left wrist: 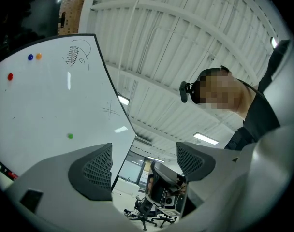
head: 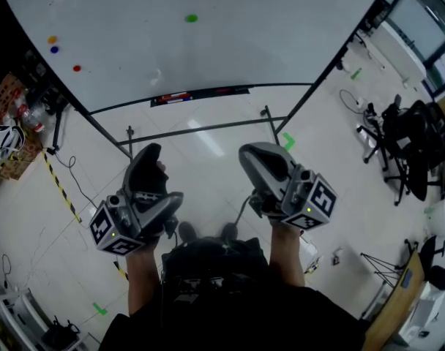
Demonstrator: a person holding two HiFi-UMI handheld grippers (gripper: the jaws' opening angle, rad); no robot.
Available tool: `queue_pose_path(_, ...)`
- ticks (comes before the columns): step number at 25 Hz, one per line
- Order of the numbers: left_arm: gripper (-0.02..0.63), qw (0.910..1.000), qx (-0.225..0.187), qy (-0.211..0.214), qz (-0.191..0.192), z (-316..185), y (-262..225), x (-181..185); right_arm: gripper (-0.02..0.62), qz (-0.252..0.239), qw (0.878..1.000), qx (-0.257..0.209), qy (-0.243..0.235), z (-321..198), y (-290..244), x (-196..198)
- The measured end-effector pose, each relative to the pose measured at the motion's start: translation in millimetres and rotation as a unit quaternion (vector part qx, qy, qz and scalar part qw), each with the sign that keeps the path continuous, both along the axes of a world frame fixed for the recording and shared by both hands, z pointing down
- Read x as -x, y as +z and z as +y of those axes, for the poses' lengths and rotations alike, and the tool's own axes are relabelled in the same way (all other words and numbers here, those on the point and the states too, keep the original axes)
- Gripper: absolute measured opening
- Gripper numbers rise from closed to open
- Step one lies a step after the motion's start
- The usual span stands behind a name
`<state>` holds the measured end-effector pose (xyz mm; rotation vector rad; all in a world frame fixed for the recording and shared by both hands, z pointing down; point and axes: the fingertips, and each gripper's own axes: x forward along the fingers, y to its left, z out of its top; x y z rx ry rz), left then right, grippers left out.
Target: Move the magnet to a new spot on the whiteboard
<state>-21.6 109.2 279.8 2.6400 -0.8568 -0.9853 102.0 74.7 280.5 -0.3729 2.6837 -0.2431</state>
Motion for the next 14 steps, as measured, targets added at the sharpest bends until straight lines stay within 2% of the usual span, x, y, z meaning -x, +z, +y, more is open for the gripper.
queue_pose_path(5, 0.413, 0.9998, 0.022, 0.003, 0.000, 4.6, 10.1, -8.9, 0.018, -0.020, 1.000, 0.013, -0.013, -0.5, 8.3, -9.6)
queue_pose_path(14, 0.413, 0.9995, 0.031, -0.006, 0.002, 6.6, 16.6, -13.4, 0.018, -0.014, 0.999, 0.023, -0.022, 1.5, 17.4, -15.8)
